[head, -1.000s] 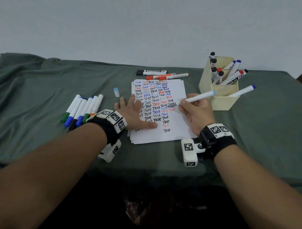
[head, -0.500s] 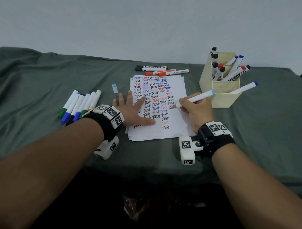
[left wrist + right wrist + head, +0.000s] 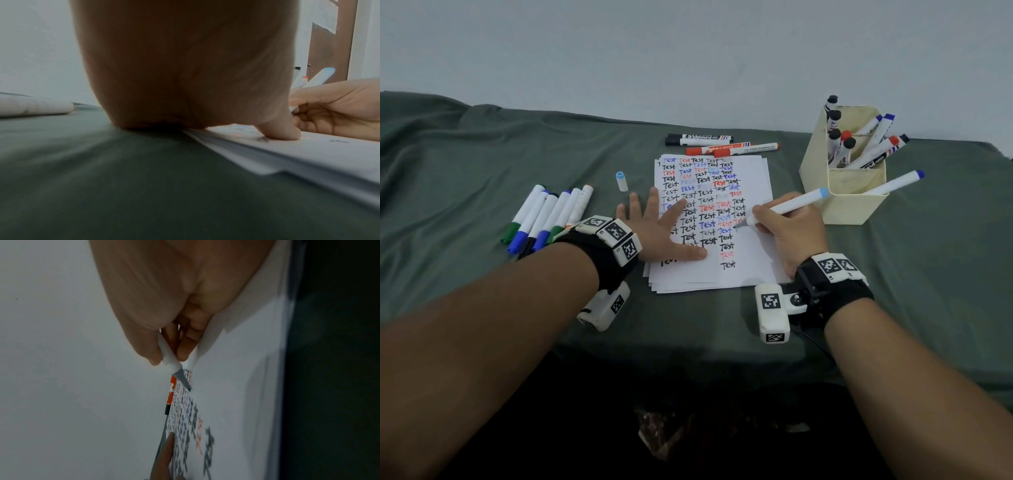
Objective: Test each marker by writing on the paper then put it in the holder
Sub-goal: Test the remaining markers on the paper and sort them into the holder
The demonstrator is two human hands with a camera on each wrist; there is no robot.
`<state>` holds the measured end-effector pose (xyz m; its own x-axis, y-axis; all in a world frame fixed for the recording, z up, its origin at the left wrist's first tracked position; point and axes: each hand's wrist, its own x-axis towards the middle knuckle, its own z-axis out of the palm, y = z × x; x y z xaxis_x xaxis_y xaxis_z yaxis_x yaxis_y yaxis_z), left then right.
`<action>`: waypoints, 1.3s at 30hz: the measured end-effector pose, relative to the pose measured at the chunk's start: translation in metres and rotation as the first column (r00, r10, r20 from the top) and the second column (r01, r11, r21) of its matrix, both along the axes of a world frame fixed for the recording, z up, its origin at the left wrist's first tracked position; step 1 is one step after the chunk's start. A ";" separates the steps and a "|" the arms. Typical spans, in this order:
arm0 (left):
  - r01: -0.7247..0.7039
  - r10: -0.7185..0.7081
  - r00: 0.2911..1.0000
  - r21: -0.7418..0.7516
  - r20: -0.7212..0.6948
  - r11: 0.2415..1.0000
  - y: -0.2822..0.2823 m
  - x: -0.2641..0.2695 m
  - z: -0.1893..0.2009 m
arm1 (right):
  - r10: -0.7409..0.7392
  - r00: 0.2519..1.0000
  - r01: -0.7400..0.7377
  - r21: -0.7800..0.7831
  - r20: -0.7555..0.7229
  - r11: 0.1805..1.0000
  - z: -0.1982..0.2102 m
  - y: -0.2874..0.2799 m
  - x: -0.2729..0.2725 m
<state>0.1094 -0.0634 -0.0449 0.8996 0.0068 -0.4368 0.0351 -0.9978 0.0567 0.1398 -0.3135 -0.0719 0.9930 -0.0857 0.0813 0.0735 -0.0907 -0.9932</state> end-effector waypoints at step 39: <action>0.000 0.000 1.000 -0.017 -0.010 1.000 0.001 0.002 -0.002 | -0.116 0.993 0.116 -0.005 0.000 0.993 0.003 -0.001 -0.007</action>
